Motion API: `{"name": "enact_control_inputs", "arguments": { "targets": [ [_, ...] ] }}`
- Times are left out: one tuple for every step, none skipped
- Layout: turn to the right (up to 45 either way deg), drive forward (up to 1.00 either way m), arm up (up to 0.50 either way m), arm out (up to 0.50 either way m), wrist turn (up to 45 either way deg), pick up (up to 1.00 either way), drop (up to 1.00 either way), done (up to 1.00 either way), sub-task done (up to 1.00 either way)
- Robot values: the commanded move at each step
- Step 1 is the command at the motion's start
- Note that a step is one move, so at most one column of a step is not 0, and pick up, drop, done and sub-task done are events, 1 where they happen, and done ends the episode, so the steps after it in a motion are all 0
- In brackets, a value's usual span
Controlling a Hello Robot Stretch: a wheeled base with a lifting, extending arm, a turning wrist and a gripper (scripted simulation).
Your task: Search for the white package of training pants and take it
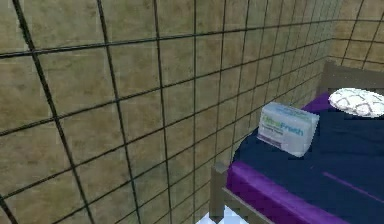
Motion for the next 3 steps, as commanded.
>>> {"name": "enact_control_inputs", "arguments": {
  "targets": [
    [15.0, 0.0, 0.0, 0.0, 0.0, 0.0, 0.0, 0.0, 0.0],
    [0.0, 0.25, 0.0, 0.0, 0.0, 0.0, 0.0, 0.0, 0.0],
    [-45.0, 0.0, 0.0, 0.0, 0.0, 0.0, 0.0, 0.0, 0.0]
  ]
}}
